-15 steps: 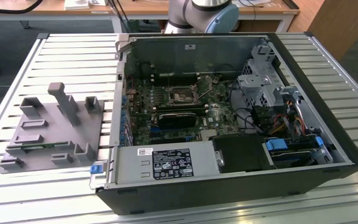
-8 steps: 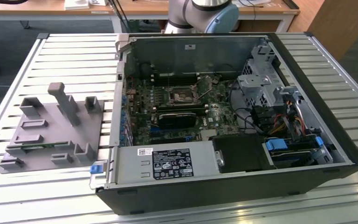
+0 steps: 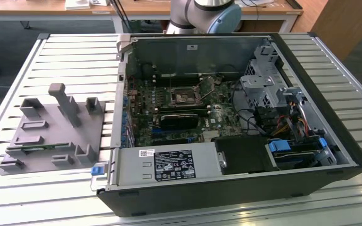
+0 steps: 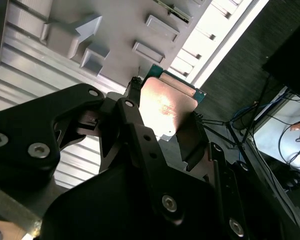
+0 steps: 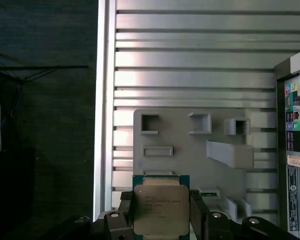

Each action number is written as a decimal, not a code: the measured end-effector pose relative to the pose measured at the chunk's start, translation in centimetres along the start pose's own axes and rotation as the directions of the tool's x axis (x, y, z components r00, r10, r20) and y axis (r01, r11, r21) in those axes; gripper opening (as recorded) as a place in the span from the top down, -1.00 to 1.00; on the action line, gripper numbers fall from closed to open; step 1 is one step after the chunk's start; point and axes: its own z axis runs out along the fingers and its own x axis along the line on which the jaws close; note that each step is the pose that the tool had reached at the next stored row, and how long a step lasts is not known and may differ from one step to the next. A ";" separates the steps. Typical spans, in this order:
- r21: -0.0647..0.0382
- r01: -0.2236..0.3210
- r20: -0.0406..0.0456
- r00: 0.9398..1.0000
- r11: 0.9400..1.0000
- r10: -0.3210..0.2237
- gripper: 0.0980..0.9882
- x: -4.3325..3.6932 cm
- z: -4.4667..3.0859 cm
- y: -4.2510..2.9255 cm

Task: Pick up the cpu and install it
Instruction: 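Pick up the cpu and move it towards the insertion slot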

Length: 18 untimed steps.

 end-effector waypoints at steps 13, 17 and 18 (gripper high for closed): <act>0.000 0.000 0.000 1.000 1.000 0.000 0.01 0.02 -1.55 0.10; 0.000 0.000 0.000 1.000 1.000 0.000 0.01 0.03 -2.09 0.13; 0.000 0.000 0.000 1.000 1.000 0.000 0.01 0.03 -2.23 0.14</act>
